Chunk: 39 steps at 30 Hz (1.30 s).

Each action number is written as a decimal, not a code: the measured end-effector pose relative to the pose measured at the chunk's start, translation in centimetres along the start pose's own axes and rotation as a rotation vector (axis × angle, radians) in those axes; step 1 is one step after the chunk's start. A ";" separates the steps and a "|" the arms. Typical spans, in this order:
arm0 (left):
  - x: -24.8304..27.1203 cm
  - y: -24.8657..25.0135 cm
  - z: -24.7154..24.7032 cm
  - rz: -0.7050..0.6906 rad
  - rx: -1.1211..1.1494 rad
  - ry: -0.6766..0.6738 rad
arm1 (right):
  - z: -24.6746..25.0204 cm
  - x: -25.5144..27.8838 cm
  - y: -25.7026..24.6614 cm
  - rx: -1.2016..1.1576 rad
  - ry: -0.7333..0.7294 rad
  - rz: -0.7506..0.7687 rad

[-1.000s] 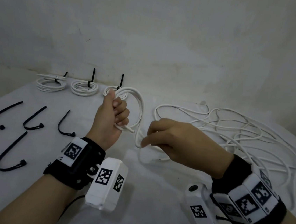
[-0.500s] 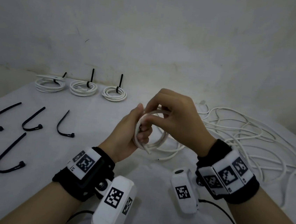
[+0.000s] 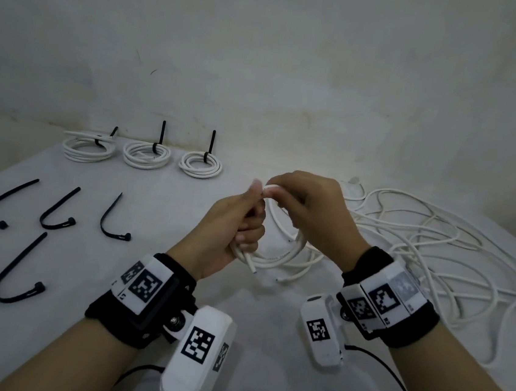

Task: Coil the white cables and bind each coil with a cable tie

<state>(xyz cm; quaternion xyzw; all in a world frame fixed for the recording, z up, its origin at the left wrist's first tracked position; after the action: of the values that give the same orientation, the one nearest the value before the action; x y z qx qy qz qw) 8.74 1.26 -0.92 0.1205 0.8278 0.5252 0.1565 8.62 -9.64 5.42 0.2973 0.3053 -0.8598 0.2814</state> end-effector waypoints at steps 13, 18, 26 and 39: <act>0.0 2.1 2.0 -0.232 -0.429 0.183 | -1.3 1.6 0.8 -0.017 -0.209 -0.099; 0.1 1.5 0.9 -0.165 -0.234 0.135 | -0.4 1.0 0.3 -0.053 -0.196 -0.072; -0.5 1.6 1.7 -0.126 0.006 0.137 | -0.3 2.1 1.8 -0.179 -0.244 -0.264; -1.2 3.2 6.0 -0.264 0.380 0.339 | 5.3 5.8 4.9 0.117 -0.293 -0.218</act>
<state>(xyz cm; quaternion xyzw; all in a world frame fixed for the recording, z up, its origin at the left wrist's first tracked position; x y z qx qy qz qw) 12.23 7.16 -0.27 -0.0508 0.9342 0.3483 0.0576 6.22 -18.32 3.03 0.1499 0.2408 -0.9356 0.2101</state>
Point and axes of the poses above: each hand's wrist, its own x-axis away from the middle knuckle, its own z-axis out of the back of the hand, y = z × x, the point moved 6 cm from there along -x, towards the middle knuckle, and after that the axes turned 3 degrees about -z, right-handed, at the moved point
